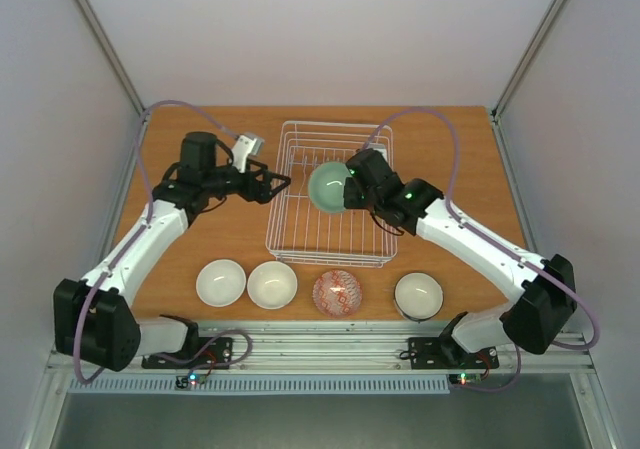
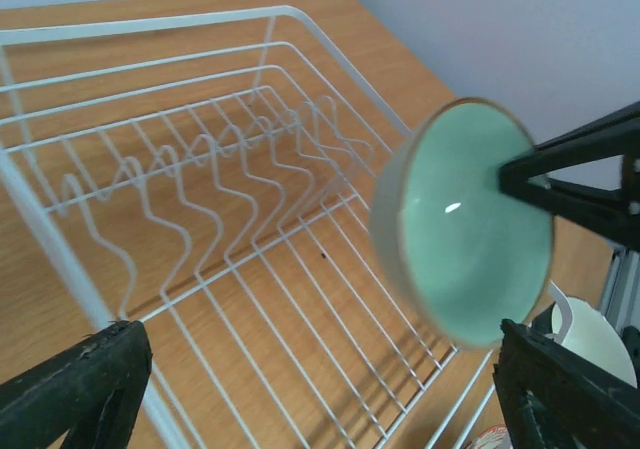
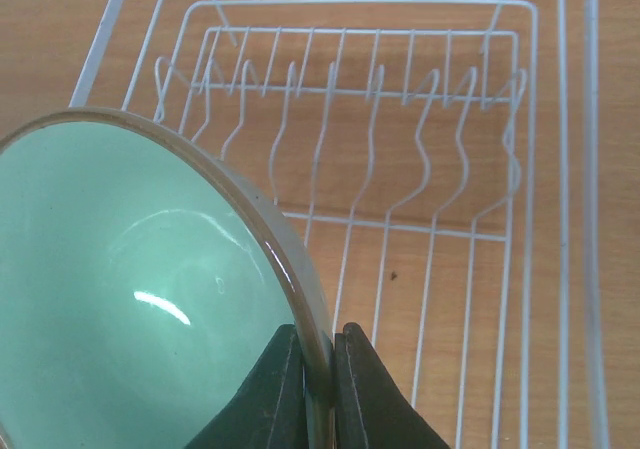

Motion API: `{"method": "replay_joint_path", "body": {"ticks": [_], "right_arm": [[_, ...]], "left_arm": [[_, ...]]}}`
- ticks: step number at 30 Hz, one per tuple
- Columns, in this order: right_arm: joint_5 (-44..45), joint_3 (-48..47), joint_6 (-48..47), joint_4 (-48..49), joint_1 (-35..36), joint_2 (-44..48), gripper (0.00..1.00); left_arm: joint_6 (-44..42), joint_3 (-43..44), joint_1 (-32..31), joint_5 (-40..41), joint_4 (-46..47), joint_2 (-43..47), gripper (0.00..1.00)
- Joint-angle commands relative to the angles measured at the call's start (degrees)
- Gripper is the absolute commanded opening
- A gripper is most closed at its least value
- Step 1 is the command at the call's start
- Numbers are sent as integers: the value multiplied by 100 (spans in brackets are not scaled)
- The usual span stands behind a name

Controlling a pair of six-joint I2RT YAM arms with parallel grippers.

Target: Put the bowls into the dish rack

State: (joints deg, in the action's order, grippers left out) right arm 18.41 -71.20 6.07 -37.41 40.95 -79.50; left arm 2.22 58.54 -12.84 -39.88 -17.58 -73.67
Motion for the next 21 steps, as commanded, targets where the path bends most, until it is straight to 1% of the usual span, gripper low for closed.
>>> {"method": "replay_joint_path", "body": {"ticks": [1,6,8,14,16,17,21], "right_arm": [[26,-208,154,594,73,-3,1],[100,-210,167,658,129,-71,1],[136,-216,180,692,161,-89,1],[125,-228,202,725,242,-134,1],[107,-220,235,751,266,-159,1],[85,-211,249,772,276,-174,1],[-13,-183,306,848,386,-229,1]], "left_arm": [[90,267,-565,662,-237,-161,91],[0,445,-1010,958,-401,-447,82],[-87,538,-1217,1157,-475,-597,79],[-190,653,-1573,1585,-394,-896,79],[-210,685,-1658,1620,-375,-945,70],[-213,708,-1698,1653,-378,-974,68],[-213,780,-1829,1768,-398,-1073,67]]}}
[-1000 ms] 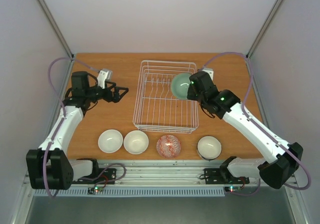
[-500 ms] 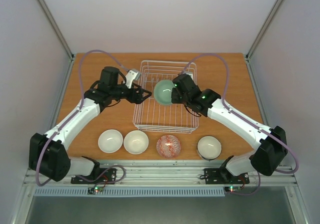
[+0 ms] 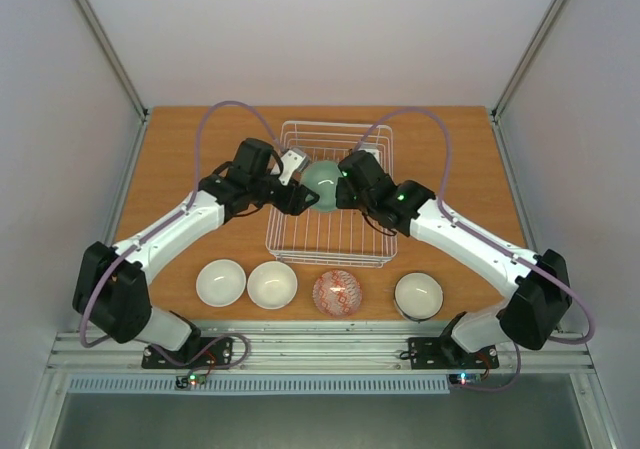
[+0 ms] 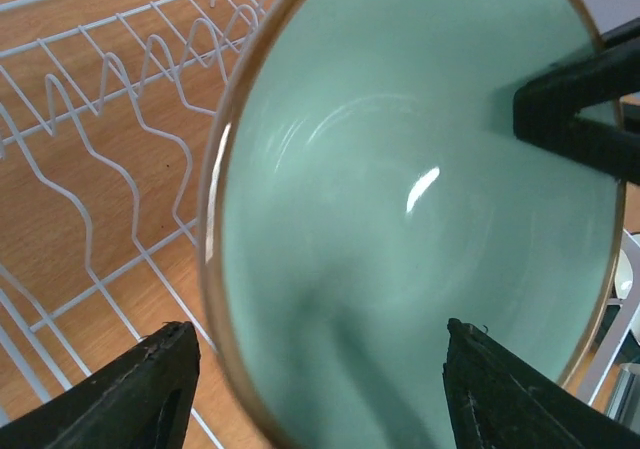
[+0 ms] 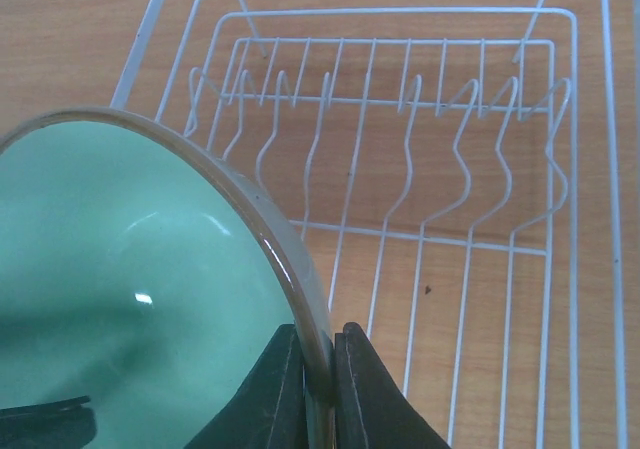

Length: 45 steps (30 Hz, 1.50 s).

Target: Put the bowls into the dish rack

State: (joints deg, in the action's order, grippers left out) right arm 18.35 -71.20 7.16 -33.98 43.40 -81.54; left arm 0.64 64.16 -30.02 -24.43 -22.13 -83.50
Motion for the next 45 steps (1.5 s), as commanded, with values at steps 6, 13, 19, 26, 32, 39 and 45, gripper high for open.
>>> {"method": "replay_joint_path", "body": {"ticks": [6,13,19,26,32,39,45], "right_arm": [[-3,-95,276,590,330,-97,1],[88,-24,266,710,345,-102,1],[195,132,-43,902,268,144,1],[-1560,1190,128,1994,-629,877,1],[-3821,2244,703,3749,-1551,1016,1],[-5977,2819,2215,7050,-1815,16,1],[-6427,3005,3357,9168,-1940,-889,1]], "left_arm": [[-56,205,-162,256,118,-155,67],[-250,200,-169,-16,64,-129,63],[-559,-213,-80,-776,382,492,99],[-406,-460,609,-1777,719,1348,99],[245,-500,1597,-2691,1028,1395,99],[626,-506,1859,-3276,1154,920,99],[848,-442,1864,-4258,1276,463,99]]}}
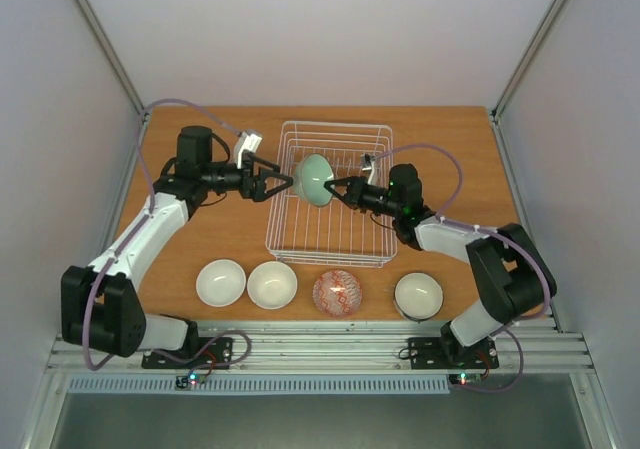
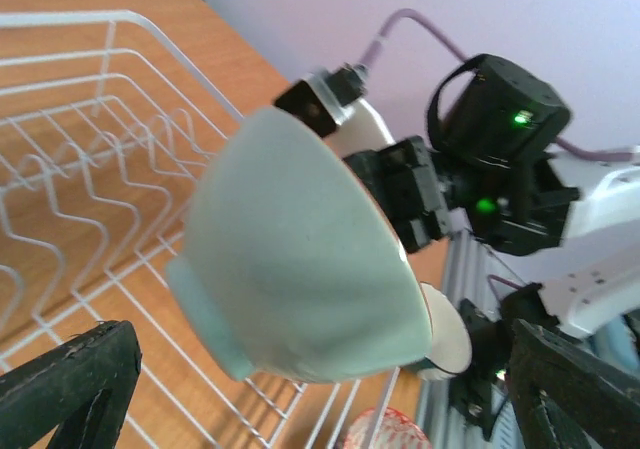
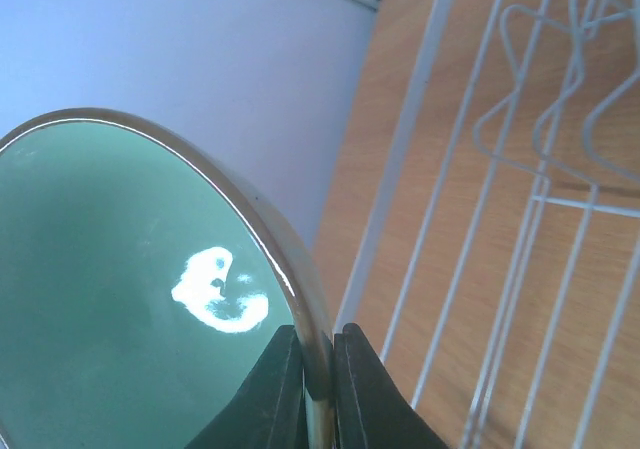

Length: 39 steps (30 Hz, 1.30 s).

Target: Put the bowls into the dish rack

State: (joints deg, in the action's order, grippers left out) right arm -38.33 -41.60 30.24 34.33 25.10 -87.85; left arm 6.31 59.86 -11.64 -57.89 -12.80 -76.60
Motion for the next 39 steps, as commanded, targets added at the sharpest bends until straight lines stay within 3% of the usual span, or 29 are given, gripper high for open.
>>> {"method": "replay_joint_path", "body": {"ticks": [1,15,24,33,39], "right_arm": [[-770,48,1065,2387,-111,-302,1],[-842,44,1109,2585,-66,-577,1],[-415,-163,-52,789,332,-111,1],[-400,-211,-15,850,406,-115,1],[-285,-125,-94,785,416,34,1]], "left_arm": [[296,-9,22,-980,341,-282,99],[364,-7,-113,-981,373,-683,99],[515,-89,-128,-896,579,-218,99],[462,-107,-170,-917,519,-501,99],[-49,147,-308,-734,-267,-700,99]]}}
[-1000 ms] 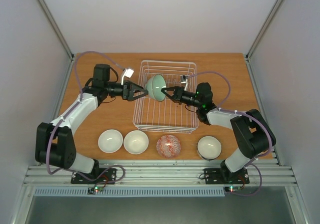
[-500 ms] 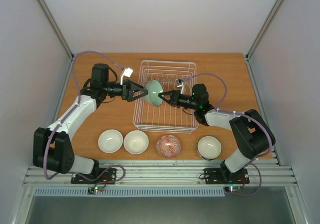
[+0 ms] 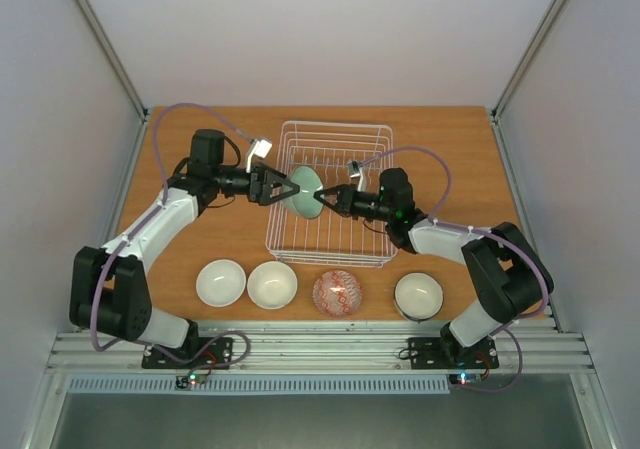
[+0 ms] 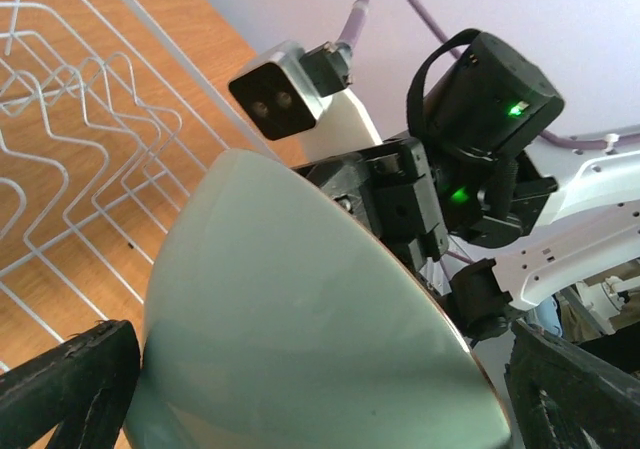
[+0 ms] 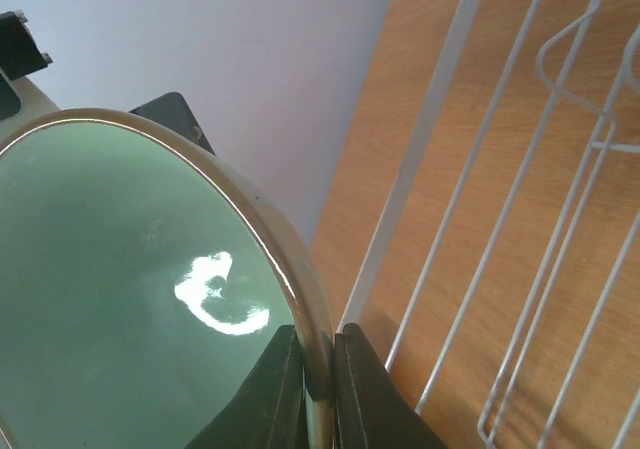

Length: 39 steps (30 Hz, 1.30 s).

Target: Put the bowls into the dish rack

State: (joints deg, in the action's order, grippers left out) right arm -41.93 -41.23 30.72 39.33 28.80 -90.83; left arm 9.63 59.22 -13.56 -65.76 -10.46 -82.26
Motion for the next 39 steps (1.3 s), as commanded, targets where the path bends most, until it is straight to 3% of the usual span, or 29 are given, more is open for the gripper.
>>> {"method": "replay_joint_path", "body": {"ticks": [1,8,11,16,25,39], "right_arm": [[97,-164,-198,244,48,389,1],[250,-176,-453,-144,46,621,1],[264,-130,-536,-216,47,724,1],[302,-81,-639,-333,46,882,1],[316,9,-773,-548,43,1190,1],[250,199,-531,217,47,993,1]], "left_arm": [[-550,287,-131,121,-749,-155,99],[-1436,646,-182,85,-1964,-341,99],[-2121,857,-153,265,-2922,-298,99],[-2428,819,-105,651,-3230,-181,99],[-2246,977,-57,1908,-3236,-503,96],[-2326,1081,-2,229,-3547,-1081,98]]}}
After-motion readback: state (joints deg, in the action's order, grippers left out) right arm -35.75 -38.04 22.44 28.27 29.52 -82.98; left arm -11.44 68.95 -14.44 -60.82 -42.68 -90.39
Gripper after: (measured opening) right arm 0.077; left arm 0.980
